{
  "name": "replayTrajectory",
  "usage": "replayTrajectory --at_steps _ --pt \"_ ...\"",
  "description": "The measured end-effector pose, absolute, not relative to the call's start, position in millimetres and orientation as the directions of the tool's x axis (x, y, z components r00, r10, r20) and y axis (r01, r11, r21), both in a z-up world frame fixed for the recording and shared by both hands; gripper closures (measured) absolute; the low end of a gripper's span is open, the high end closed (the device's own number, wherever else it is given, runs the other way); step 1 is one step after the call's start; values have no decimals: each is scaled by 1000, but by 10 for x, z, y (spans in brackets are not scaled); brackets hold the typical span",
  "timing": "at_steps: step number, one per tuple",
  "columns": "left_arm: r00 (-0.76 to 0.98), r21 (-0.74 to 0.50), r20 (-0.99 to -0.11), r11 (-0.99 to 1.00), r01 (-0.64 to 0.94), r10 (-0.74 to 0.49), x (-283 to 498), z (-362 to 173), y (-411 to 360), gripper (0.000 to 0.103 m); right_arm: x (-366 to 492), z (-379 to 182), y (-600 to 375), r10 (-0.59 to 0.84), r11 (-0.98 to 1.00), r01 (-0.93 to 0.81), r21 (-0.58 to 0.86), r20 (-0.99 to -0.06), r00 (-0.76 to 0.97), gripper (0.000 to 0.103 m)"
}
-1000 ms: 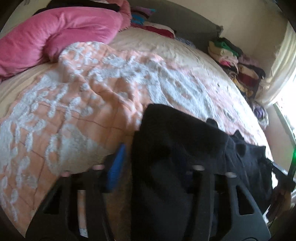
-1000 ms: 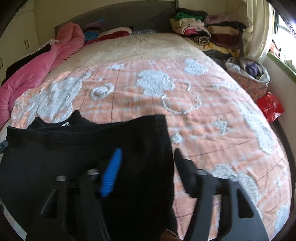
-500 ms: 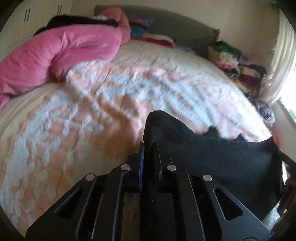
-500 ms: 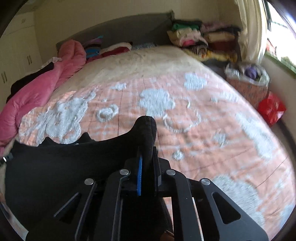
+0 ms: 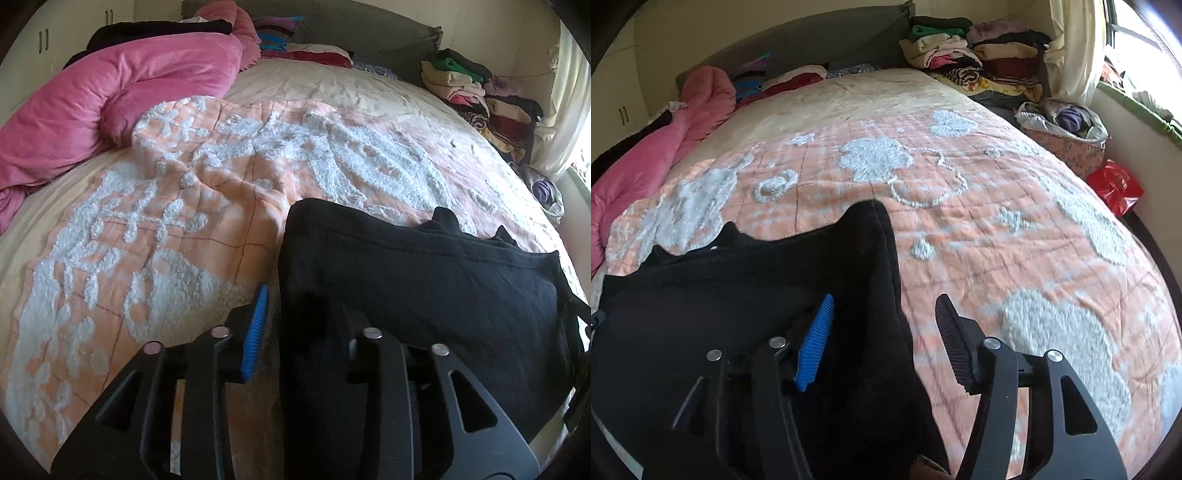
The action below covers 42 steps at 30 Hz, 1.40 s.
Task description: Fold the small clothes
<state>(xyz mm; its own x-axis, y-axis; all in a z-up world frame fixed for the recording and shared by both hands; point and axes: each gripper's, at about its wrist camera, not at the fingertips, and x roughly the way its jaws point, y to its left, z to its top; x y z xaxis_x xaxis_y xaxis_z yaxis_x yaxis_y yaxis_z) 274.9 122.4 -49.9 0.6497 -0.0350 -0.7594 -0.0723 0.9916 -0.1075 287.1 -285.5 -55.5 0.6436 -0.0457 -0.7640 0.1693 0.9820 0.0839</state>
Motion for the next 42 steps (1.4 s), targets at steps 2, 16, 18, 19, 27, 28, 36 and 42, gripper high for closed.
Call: replayTrajectory --at_steps 2,16,18,19,27,28,36,42 --pt "648 -103 -760 993 -64 -37 2725 -487 1202 71 2790 -556 -2857 -44 981 173 88 -766 642 36" --pt "644 -77 -765 995 -65 -17 2473 -450 1172 33 2193 -475 -2717 -4 983 141 121 -746 665 19" --pt "652 -67 -758 994 -85 4 2441 -423 1218 26 2069 -388 -2668 0 984 129 124 -721 692 16" --pt "655 -65 -755 994 -93 12 2433 -411 1234 23 2032 -350 -2638 12 985 115 129 -712 702 15" --pt "678 -95 -733 979 -178 53 2404 -331 1467 10 1819 -160 -2029 137 990 -89 105 -680 721 10" --pt "680 -97 -732 978 -183 55 2402 -325 1487 10 1804 -153 -1921 155 988 -120 99 -680 716 10" --pt "681 -118 -730 970 -212 60 2399 -288 1638 9 1711 -114 -1192 253 948 -318 29 -679 690 10" --pt "677 -165 -736 965 -205 18 2417 -291 1731 9 1643 -113 -704 308 893 -448 -36 -676 669 10"
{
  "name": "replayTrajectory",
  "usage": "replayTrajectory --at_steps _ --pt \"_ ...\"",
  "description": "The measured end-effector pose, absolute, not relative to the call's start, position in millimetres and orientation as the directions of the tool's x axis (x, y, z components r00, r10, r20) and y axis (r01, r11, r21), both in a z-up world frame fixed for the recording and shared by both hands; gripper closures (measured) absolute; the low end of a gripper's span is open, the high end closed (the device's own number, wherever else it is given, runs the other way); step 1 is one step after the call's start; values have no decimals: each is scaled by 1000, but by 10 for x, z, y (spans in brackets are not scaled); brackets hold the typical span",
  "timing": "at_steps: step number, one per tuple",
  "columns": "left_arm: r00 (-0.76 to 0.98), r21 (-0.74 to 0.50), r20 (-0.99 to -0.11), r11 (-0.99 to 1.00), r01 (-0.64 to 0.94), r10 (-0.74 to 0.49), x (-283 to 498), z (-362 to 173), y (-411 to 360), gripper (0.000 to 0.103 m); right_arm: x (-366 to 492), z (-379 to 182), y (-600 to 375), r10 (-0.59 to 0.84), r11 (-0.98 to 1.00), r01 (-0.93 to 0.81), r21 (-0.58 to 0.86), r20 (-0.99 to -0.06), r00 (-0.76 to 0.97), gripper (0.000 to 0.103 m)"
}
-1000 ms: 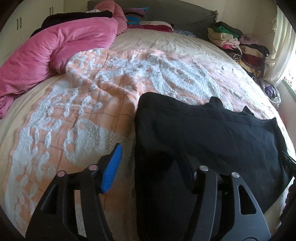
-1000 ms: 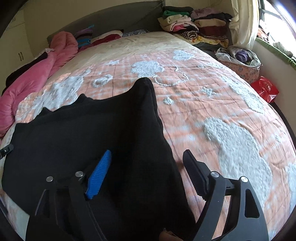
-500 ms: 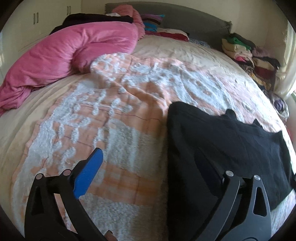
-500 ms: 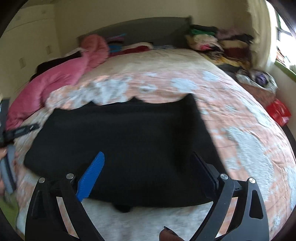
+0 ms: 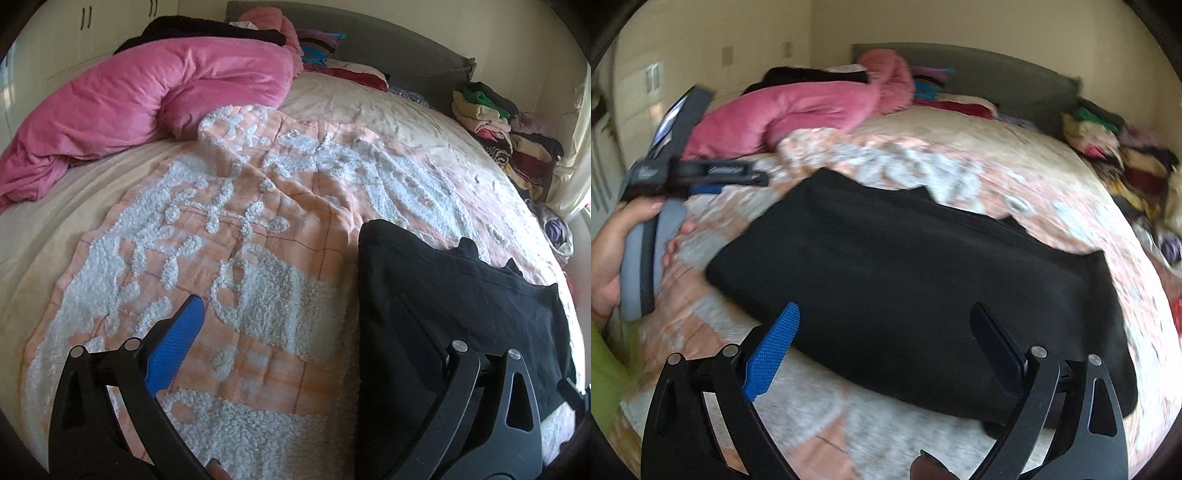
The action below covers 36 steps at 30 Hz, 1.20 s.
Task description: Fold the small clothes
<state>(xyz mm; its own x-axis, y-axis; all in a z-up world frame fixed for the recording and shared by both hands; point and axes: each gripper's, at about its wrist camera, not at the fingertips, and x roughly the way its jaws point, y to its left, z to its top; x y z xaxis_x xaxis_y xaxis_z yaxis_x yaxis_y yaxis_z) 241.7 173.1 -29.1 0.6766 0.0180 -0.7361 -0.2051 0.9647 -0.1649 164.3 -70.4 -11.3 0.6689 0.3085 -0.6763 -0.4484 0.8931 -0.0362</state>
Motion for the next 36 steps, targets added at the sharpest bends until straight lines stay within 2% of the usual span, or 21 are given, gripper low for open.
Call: replayTrajectory --at_steps 5,14,24,31,32,34,35,36 --pt "680 -293 -726 941 -167 -105 2426 -317 1816 9 1621 -151 -378 356 838 -541 -65 -687 634 10" --pt "661 -349 -718 934 -74 -216 2519 -358 1662 10 1533 -274 40 355 761 -626 -170 -699 621 10" --pt "633 -347 -738 936 -62 -232 2583 -419 1622 10 1629 -543 334 228 718 -599 -355 -694 683 10" --pt "610 -345 -756 937 -61 -239 2658 -498 1593 10 1727 -615 377 191 727 -561 -396 -668 719 11" --pt "608 -345 -757 937 -60 -240 2670 -508 1586 10 1731 -620 390 191 727 -558 -400 -663 724 12" --pt "597 -357 -761 932 -56 -255 2714 -549 1568 10 1699 -615 385 199 728 -553 -404 -648 735 32" --pt "593 -362 -762 931 -55 -261 2721 -559 1565 10 1688 -604 377 205 729 -551 -406 -639 742 37" --pt "588 -366 -763 929 -53 -268 2738 -577 1556 10 1670 -587 366 209 732 -544 -411 -624 753 49"
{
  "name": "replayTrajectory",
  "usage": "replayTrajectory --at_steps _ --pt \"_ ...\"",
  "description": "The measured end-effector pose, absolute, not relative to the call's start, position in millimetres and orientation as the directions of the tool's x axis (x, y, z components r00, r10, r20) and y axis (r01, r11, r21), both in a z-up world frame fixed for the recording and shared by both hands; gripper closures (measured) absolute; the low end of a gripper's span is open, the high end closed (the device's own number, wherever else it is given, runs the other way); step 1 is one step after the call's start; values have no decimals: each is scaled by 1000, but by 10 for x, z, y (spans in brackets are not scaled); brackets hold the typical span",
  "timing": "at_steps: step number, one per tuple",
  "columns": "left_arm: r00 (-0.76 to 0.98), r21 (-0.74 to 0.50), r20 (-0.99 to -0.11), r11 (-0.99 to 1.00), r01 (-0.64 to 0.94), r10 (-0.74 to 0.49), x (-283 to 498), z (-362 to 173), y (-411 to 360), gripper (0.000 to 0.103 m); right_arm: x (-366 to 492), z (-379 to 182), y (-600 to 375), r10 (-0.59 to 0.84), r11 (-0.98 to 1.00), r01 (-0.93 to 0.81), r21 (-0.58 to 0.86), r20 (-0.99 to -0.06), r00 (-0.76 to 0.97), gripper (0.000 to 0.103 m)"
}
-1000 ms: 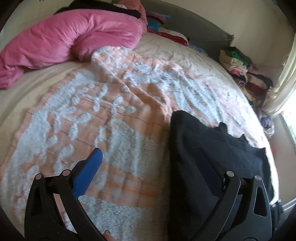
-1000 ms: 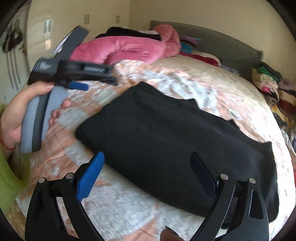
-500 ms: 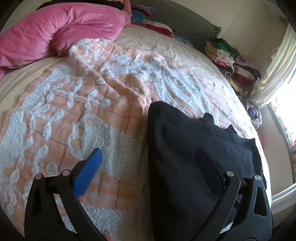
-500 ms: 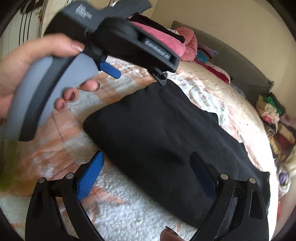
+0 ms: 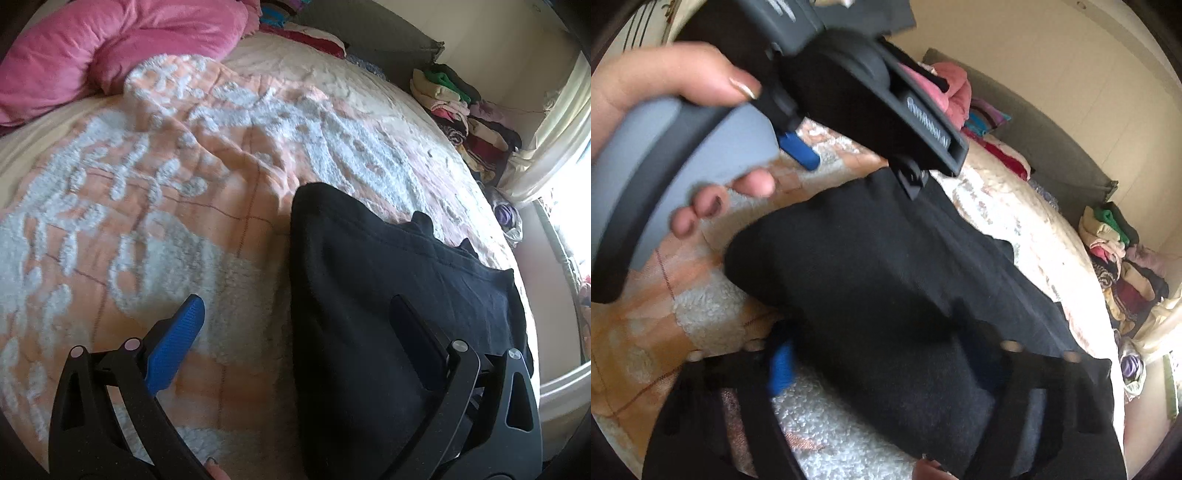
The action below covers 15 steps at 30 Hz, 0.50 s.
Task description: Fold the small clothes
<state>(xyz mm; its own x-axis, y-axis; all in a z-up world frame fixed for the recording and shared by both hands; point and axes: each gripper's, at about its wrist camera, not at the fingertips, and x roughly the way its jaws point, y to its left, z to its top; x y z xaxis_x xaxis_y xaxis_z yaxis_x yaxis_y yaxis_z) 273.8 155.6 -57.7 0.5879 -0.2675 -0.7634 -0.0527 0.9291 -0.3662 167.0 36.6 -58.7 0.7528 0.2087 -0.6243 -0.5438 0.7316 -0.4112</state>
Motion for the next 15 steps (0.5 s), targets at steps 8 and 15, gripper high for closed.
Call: replayTrajectory --at_steps 8,15 --pt "570 -372 -771 927 -39 -286 2786 -621 1440 10 1527 -390 216 234 778 -485 -400 -531 814 84" --pt "563 -527 -704 850 -5 -433 2767 -555 1245 49 1445 -224 -7 243 829 -437 -349 -480 843 88"
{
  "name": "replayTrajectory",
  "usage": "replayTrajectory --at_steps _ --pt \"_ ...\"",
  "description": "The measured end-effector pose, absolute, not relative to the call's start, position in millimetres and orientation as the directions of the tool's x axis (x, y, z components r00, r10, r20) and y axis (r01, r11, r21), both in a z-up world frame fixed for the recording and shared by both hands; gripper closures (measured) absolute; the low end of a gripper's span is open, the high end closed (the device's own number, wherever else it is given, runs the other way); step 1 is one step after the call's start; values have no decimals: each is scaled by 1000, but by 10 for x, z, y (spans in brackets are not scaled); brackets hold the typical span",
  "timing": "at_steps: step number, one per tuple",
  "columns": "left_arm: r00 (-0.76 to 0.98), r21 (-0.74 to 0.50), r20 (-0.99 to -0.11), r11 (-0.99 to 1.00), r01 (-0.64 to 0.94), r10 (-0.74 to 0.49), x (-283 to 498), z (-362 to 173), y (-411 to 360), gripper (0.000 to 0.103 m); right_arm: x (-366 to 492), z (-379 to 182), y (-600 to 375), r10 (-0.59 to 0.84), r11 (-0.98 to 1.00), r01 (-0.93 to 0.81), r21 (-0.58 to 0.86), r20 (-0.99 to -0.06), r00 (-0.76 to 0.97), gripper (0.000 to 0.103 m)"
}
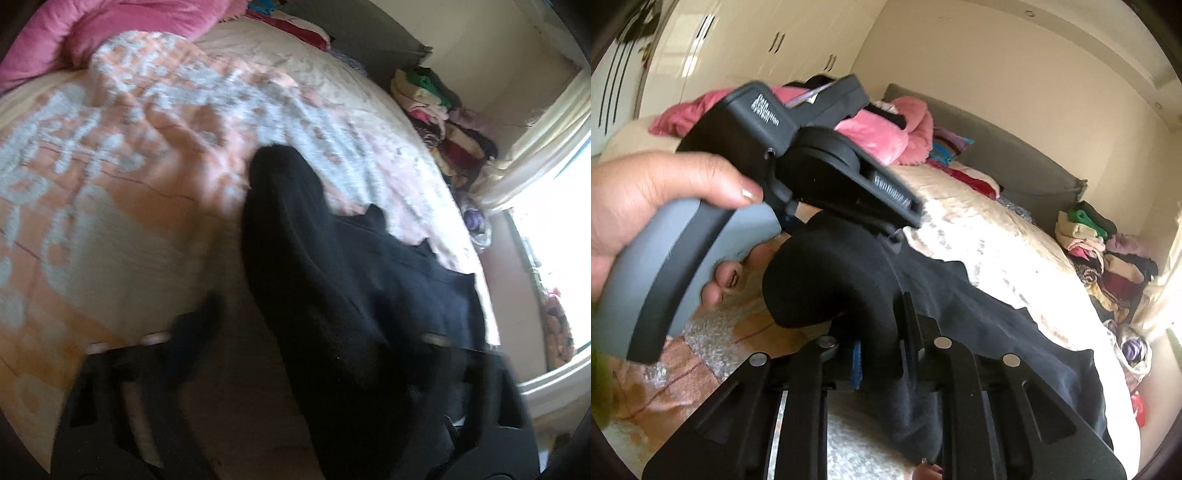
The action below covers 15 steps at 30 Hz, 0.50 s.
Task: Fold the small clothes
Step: 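Lift the gripped edge with both grippers and fold it over the other half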
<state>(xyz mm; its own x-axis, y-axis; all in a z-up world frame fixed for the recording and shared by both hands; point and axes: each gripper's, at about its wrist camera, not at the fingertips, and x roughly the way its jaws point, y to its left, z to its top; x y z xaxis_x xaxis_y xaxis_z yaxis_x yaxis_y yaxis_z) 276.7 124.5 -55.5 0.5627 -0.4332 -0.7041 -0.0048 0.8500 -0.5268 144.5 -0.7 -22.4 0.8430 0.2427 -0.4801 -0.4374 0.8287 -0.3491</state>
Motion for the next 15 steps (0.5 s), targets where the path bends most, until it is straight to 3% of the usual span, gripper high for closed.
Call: replayTrajectory --at_steps 2,7,15 --pt "566 -549 -683 836 19 -462 2742 -493 1137 74 1398 -165 -92 237 847 -413 -334 -458 857 92" --pt "614 -484 -668 872 73 -422 2610 -236 856 82 1237 -56 -314 221 884 -362 -296 -419 881 94" --pt "646 -445 -643 887 123 -412 2516 44 471 83 1047 121 -677 196 934 -289 -211 -375 906 96"
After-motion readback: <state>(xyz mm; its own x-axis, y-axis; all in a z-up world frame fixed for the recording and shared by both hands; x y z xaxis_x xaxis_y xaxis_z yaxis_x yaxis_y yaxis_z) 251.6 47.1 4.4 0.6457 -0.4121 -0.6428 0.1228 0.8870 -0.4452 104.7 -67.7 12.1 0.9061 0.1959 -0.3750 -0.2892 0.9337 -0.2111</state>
